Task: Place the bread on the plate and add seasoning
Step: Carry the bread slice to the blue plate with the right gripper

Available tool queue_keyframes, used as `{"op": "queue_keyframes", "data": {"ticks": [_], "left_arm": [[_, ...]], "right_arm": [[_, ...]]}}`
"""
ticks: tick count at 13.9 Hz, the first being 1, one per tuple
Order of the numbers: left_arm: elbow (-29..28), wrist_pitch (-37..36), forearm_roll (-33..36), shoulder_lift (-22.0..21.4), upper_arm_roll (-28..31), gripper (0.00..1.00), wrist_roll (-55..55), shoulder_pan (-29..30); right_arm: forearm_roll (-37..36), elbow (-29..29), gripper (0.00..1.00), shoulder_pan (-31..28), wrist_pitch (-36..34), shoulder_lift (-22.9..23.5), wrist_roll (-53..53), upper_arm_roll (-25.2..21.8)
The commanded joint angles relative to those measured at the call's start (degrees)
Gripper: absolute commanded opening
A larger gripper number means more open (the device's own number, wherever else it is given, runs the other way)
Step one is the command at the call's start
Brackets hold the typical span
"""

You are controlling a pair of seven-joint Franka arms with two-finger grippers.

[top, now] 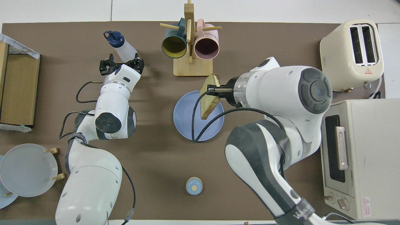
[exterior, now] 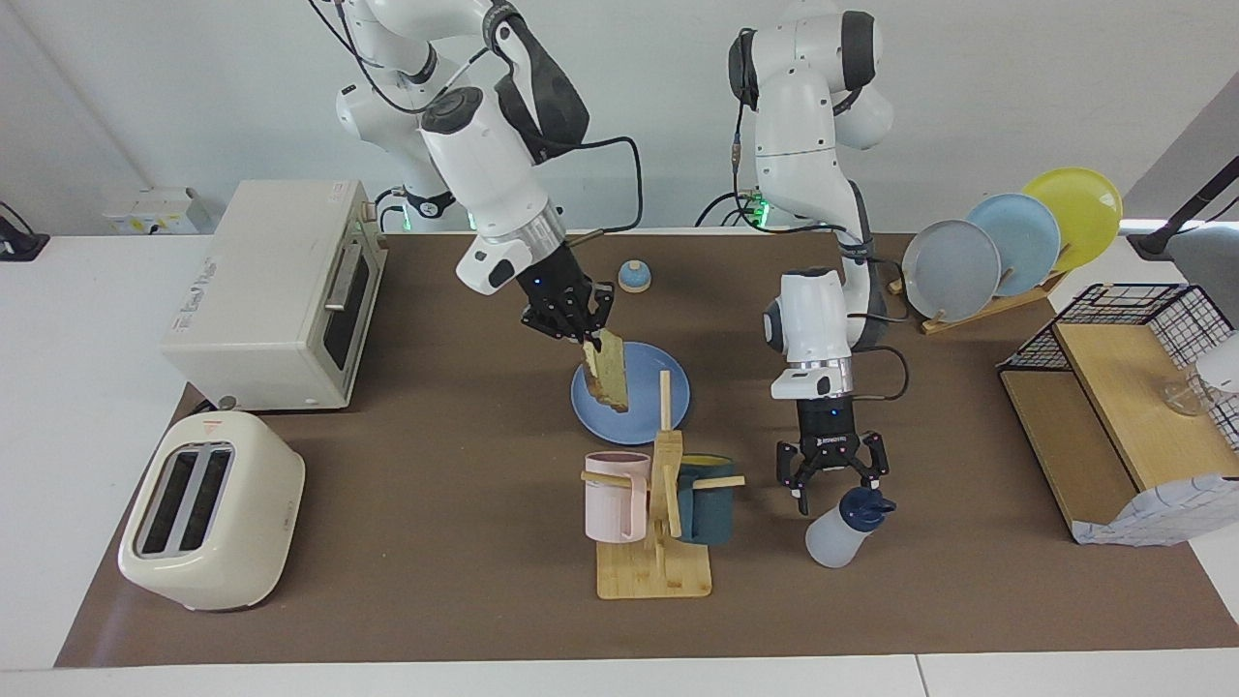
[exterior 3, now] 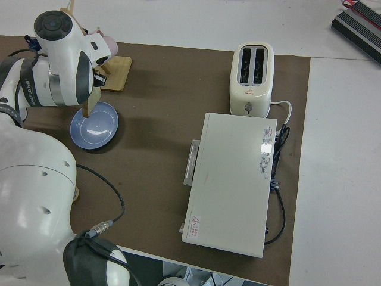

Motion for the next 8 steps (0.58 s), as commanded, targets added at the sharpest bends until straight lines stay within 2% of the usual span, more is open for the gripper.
{"op": "queue_keyframes", "data": {"ticks": [1, 8], "left_arm": [[3.62, -1.82, 0.97, 1.44, -2.18, 1.00, -1.22, 3.51], [5.81, -2.53, 1.06, 3.54, -3.06, 1.00, -1.31, 5.10]], "right_arm": [[1.18, -4.00, 0.00, 3.26, 7.45, 0.48, 1.77, -0.01], [1.62, -12.16, 0.00, 7.67, 17.39, 0.84, 1.16, -0.01]]}}
